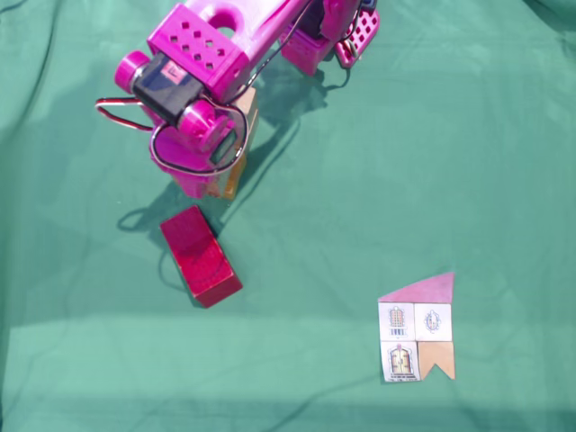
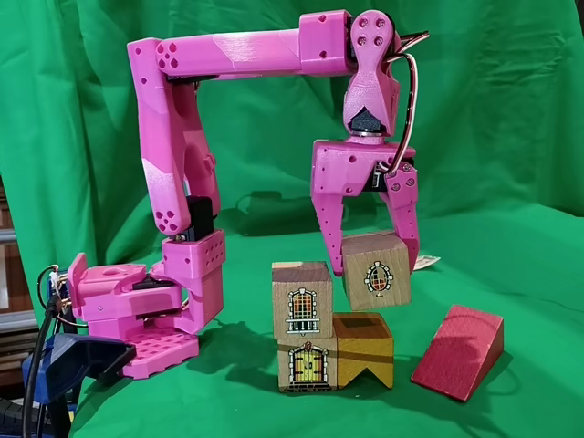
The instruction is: Grasp some building blocks and build the house on the picture.
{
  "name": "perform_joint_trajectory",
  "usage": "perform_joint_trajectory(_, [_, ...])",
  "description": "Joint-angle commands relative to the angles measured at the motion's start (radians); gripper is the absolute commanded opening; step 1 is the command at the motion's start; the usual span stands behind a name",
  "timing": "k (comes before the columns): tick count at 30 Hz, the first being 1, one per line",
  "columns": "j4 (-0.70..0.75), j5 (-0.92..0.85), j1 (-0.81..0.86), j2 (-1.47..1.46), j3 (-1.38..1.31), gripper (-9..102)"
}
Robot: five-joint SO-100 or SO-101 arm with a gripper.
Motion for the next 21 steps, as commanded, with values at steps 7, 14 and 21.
perform_joint_trajectory(7, [0.006, -0.009, -0.003, 0.071, -0.020, 25])
perform_joint_trajectory(14, [0.005, -0.009, -0.003, 0.071, -0.026, 25])
perform_joint_trajectory(21, [0.005, -0.011, -0.003, 0.055, -0.009, 25])
